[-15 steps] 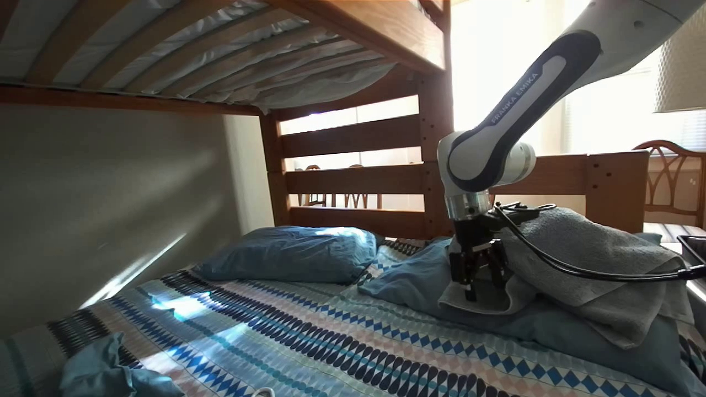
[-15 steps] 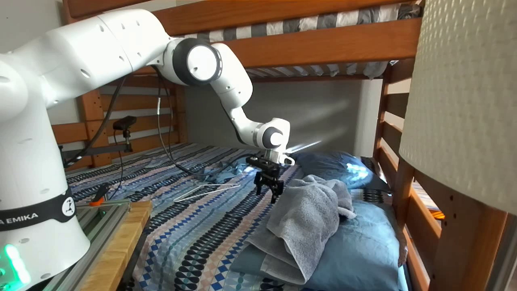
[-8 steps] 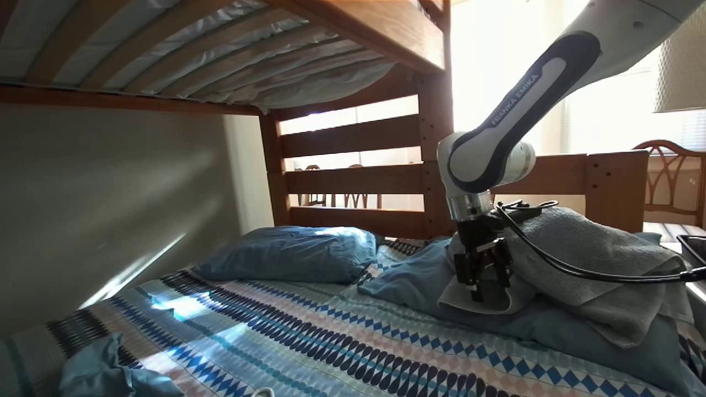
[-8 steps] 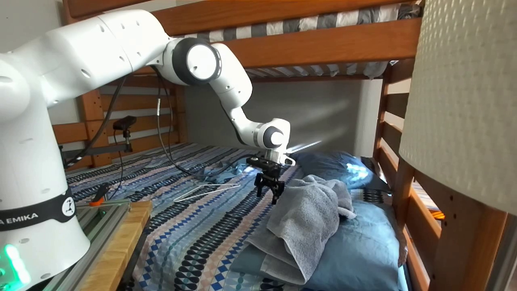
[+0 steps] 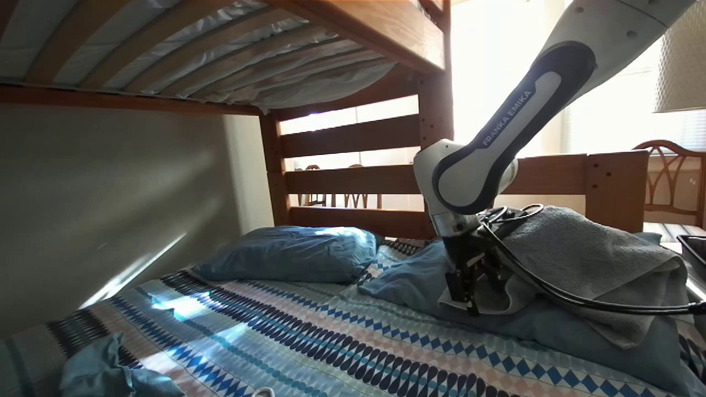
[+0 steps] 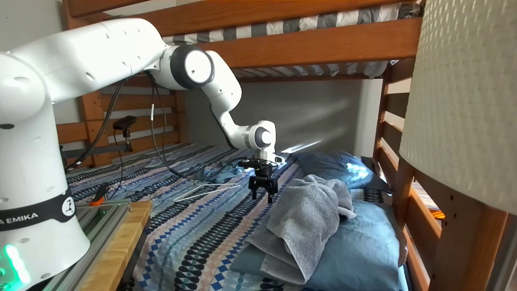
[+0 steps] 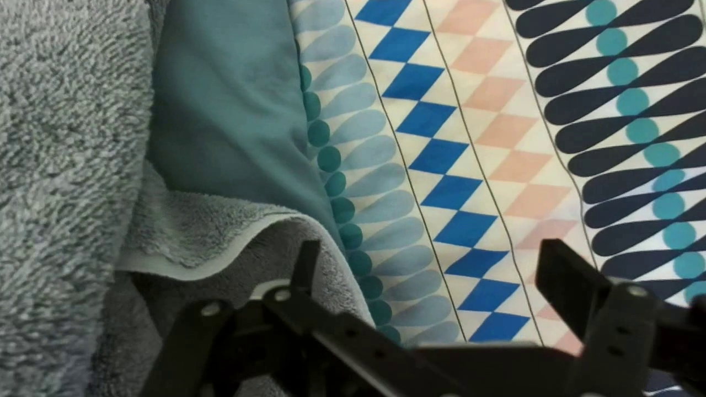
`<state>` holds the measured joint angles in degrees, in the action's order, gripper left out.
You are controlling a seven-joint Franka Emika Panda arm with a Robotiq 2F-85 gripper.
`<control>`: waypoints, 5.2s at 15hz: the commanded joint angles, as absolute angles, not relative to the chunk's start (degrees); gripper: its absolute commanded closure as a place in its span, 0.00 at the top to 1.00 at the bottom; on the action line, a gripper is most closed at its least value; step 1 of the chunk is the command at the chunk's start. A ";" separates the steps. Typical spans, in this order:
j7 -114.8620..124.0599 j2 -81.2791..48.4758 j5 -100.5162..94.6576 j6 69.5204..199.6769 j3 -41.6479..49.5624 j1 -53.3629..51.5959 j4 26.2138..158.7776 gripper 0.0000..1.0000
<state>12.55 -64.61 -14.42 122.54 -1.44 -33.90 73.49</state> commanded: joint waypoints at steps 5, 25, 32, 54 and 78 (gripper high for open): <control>14.18 -75.58 -23.43 111.54 5.25 -42.12 58.65 1.00; 14.92 -85.34 -26.15 103.17 10.51 -44.58 44.18 0.08; 13.14 -85.31 -23.29 100.02 8.14 -42.95 42.79 0.01; -35.04 -82.98 -14.88 92.27 -8.19 -44.33 26.04 0.02; -40.07 -84.48 -10.00 108.67 -9.74 -53.65 24.99 0.01</control>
